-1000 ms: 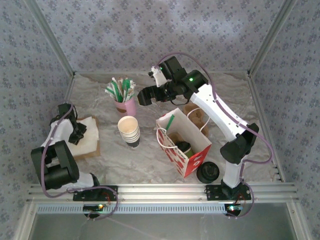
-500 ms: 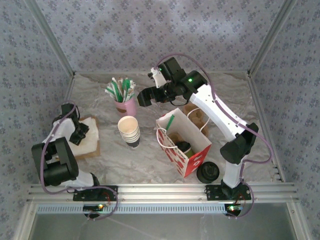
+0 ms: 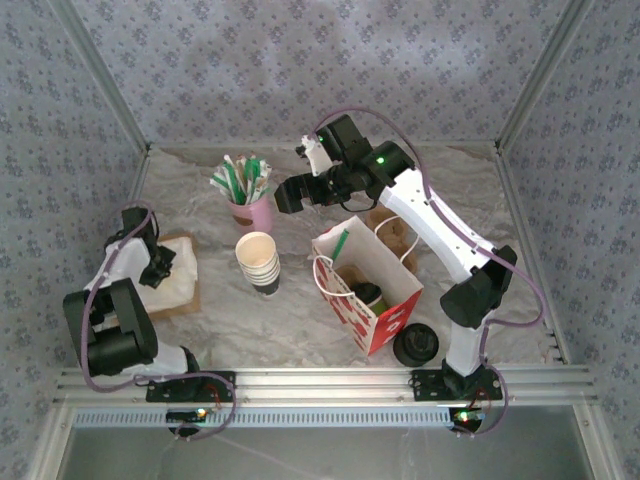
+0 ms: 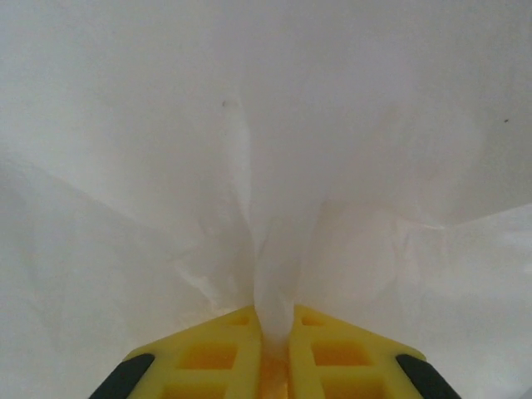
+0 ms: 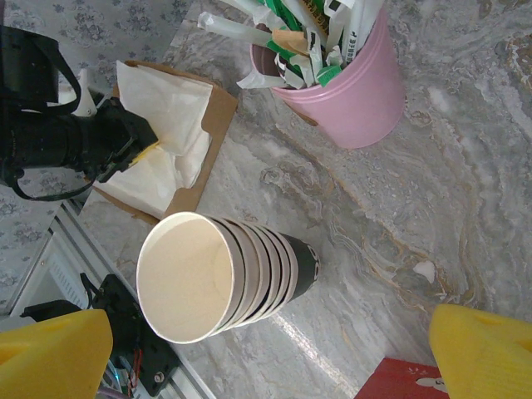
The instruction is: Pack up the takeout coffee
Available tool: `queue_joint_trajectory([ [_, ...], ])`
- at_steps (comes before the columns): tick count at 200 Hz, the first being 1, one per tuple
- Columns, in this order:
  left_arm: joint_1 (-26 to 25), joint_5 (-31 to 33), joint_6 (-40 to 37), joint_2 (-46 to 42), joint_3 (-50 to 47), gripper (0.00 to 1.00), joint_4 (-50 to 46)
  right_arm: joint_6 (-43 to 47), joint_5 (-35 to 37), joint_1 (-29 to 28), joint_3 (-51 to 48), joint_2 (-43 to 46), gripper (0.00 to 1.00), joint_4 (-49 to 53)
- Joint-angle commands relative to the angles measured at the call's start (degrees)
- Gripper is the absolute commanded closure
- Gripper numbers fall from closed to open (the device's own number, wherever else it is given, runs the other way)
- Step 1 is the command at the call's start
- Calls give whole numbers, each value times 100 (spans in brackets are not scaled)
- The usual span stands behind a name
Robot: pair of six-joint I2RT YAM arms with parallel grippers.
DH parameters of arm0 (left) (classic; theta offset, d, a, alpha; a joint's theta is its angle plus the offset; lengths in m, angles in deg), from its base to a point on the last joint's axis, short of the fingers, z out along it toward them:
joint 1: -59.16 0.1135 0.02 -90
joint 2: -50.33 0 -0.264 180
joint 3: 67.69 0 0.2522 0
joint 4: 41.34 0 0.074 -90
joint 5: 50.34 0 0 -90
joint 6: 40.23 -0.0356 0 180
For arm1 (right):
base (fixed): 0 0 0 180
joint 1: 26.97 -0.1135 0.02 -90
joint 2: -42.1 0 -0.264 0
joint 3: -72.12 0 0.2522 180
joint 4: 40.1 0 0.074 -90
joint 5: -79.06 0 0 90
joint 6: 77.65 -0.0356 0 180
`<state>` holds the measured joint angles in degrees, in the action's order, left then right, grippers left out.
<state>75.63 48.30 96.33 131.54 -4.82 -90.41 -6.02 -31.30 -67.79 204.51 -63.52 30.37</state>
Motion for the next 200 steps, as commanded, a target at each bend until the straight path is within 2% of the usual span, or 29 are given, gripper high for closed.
queue_joint_trajectory([
  [1,-31,191,10,-266,112,87,-287,45,-71,-40,-72,147,0,-8],
  [35,-26,249,-6,-411,145,100,-320,43,-73,-40,-94,158,0,-11],
  [125,-11,192,-445,-1262,780,100,-1187,35,-76,-40,-4,147,0,0],
  [200,-9,156,-513,-1647,855,100,-1274,44,-59,-52,46,140,0,47],
])
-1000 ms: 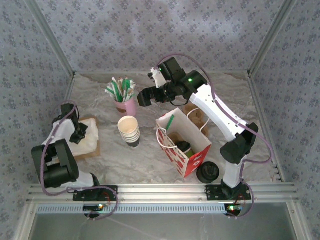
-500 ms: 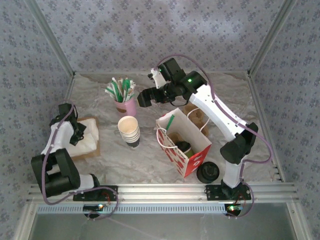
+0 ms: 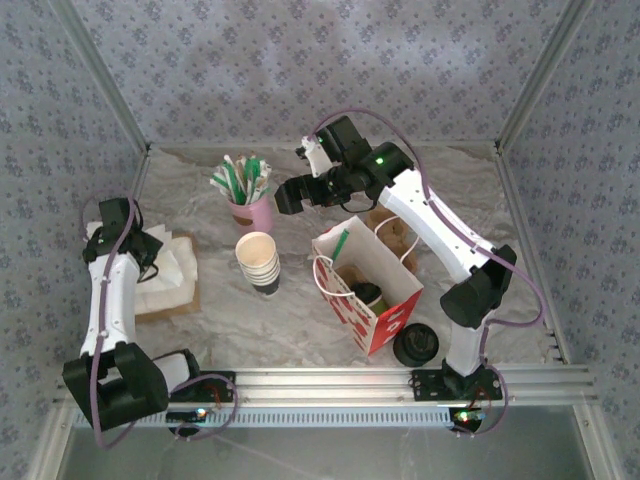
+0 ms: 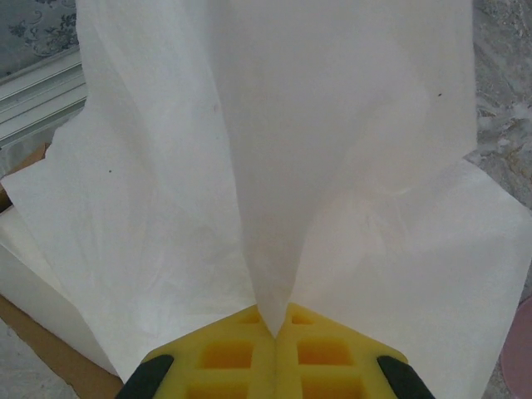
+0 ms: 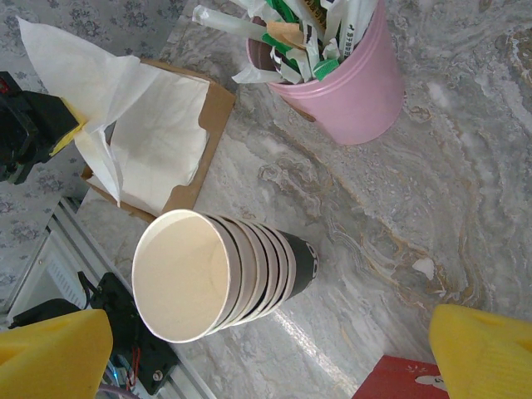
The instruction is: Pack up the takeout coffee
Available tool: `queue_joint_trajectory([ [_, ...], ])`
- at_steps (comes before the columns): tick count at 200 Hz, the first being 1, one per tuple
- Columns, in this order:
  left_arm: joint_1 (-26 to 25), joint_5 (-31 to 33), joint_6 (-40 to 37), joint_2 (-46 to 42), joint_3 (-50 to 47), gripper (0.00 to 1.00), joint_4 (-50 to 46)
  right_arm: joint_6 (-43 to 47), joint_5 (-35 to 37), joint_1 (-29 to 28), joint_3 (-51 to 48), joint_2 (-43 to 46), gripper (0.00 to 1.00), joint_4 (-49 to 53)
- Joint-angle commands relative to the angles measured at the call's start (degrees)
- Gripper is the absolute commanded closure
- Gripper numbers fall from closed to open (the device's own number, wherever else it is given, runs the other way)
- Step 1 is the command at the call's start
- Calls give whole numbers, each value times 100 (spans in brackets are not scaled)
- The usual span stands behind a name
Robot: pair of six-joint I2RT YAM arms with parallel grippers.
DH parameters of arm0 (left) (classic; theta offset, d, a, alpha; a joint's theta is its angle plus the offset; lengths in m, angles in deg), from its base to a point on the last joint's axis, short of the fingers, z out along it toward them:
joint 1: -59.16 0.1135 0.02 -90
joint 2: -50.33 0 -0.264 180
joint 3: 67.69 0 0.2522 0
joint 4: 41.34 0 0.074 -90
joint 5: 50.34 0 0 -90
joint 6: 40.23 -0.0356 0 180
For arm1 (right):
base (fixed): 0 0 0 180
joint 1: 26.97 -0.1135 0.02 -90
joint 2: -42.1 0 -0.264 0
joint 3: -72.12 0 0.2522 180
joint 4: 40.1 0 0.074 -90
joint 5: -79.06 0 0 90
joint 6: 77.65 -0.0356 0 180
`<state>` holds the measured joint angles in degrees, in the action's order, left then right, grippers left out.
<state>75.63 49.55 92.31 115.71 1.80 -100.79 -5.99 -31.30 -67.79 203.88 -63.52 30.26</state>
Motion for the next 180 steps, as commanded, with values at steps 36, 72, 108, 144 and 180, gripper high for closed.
queue_joint_trajectory([
  [36,-11,-125,-233,-289,469,100,-389,53,-62,-54,153,139,0,56],
  [72,-112,-274,-421,-702,947,100,-583,73,-69,-52,118,212,0,42],
  [108,-483,-513,-630,-906,1639,100,-697,125,24,-44,-92,523,0,-92],
  [144,-1204,-702,-850,-917,2382,100,-737,201,217,-33,-570,1174,0,-422],
  [180,-2213,-896,-1015,-725,2877,100,-488,321,190,26,-878,1780,0,-765],
])
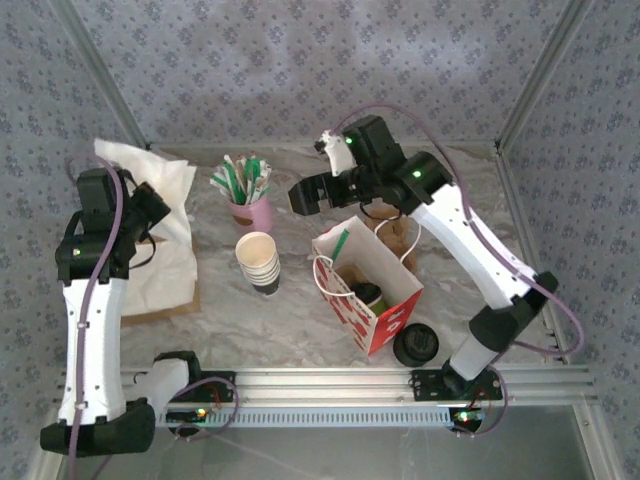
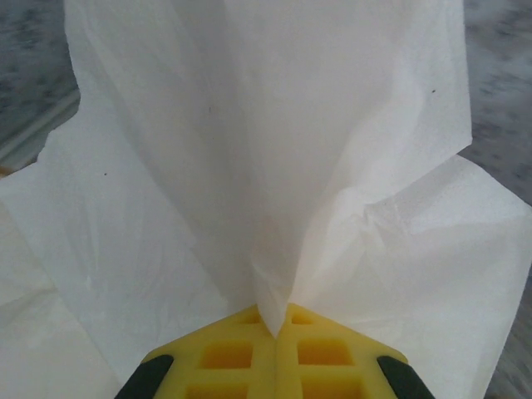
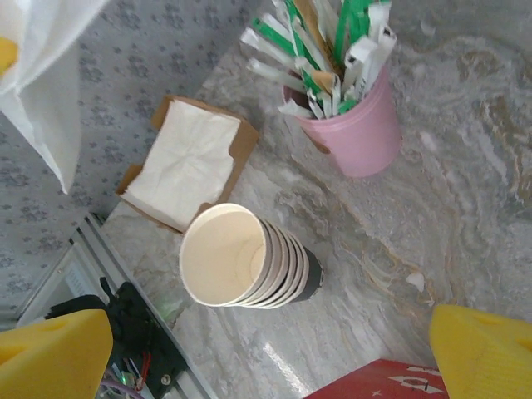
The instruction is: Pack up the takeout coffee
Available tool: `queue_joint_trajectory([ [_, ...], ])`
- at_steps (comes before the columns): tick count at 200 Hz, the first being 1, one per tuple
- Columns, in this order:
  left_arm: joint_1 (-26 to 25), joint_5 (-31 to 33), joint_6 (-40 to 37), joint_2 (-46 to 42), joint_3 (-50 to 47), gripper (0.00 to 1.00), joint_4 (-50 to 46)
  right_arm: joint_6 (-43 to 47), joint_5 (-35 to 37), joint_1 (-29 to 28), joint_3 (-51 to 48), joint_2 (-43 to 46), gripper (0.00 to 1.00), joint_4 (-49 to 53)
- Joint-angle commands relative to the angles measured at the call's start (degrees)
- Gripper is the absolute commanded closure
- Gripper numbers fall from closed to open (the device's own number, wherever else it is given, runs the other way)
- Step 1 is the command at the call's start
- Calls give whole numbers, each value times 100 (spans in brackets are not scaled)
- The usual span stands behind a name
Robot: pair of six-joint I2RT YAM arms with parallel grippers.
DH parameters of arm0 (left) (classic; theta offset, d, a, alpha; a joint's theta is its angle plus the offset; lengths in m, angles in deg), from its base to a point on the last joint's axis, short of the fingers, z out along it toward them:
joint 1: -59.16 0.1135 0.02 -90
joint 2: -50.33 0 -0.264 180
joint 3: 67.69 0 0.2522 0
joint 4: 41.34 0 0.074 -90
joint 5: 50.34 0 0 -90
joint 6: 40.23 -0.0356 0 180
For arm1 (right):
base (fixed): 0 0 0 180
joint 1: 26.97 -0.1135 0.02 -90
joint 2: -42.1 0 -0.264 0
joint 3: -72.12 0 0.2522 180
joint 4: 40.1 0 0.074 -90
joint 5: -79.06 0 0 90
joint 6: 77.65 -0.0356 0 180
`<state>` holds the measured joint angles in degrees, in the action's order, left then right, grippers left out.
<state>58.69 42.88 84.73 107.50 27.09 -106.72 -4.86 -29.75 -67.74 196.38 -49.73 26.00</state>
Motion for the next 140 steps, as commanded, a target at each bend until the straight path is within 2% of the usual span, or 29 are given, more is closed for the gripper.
queue_joint_trajectory([
  [1,-553,-232,-259,104,360,100,115,213,35,19,-131,420,0,-352],
  [37,-1684,-384,-540,508,800,100,382,448,-174,39,-295,966,0,-664],
  [83,-3019,-315,-1213,1461,1733,100,63,731,-717,113,-318,1436,8,-937],
  [108,-3398,-700,-1544,1865,2145,100,-51,798,-1059,139,-251,1506,13,-1079],
  [140,-3589,-1179,-1838,2209,2531,100,-291,834,-1515,145,-115,1520,17,-1256],
])
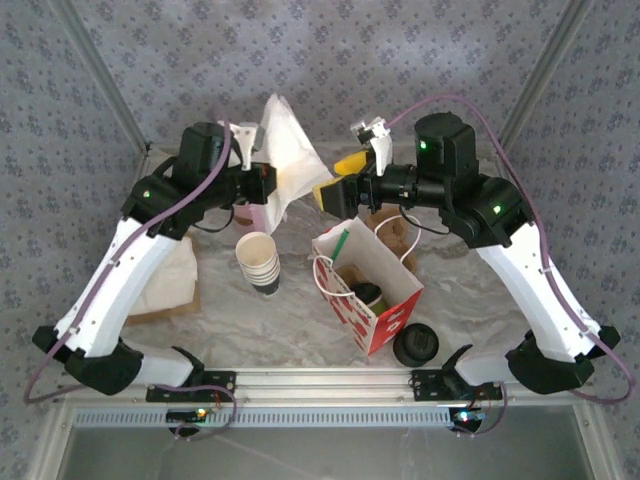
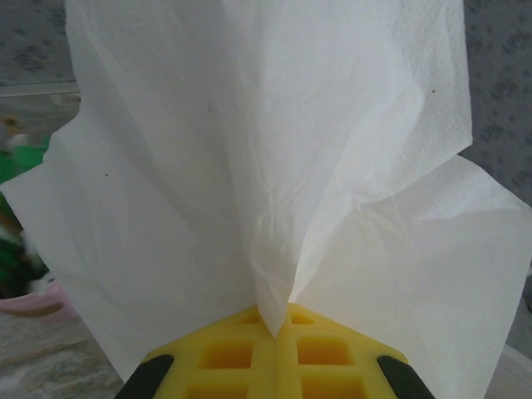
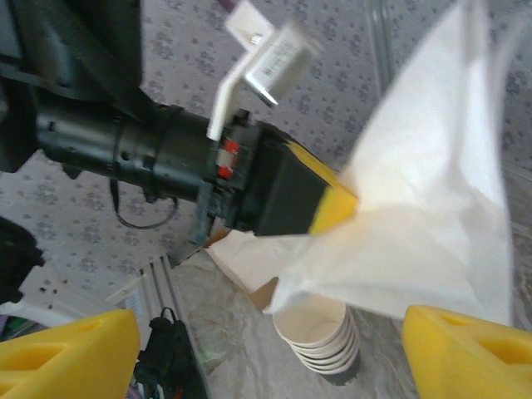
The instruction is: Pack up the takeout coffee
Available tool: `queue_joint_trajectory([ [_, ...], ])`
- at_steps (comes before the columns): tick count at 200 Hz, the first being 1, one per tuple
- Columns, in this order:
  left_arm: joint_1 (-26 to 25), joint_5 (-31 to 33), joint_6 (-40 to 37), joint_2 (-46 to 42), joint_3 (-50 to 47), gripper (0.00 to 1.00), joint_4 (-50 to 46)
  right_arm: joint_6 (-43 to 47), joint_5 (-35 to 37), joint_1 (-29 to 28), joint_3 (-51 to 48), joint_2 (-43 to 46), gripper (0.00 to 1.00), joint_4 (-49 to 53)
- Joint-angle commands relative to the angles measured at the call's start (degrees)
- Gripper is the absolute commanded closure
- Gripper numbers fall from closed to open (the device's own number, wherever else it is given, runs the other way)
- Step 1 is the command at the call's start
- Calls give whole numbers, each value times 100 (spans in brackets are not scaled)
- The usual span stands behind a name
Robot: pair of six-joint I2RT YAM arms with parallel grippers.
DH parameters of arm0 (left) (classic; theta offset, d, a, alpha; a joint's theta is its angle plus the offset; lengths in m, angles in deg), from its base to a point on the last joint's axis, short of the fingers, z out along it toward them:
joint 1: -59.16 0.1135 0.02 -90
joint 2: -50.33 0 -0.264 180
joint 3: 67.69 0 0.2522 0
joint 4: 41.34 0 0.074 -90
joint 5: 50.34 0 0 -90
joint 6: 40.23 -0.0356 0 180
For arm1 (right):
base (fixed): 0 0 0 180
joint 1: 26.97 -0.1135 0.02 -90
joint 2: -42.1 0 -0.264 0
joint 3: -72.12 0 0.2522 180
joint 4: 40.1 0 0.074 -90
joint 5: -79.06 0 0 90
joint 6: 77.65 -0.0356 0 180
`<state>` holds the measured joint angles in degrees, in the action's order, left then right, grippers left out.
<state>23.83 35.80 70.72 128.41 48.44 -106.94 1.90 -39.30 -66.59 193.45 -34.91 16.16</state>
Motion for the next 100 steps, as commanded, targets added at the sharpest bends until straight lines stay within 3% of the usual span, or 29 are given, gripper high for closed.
queue_joint_trajectory([
  [1,-113,-482,-444,127,406,100,-276,158,-576,27,177,42,17,-284],
  [38,-214,-1114,-640,274,526,100,-347,179,-1000,43,198,-53,18,-522],
  [100,-451,-2018,-911,93,407,100,-146,540,-817,291,396,-595,12,-130],
])
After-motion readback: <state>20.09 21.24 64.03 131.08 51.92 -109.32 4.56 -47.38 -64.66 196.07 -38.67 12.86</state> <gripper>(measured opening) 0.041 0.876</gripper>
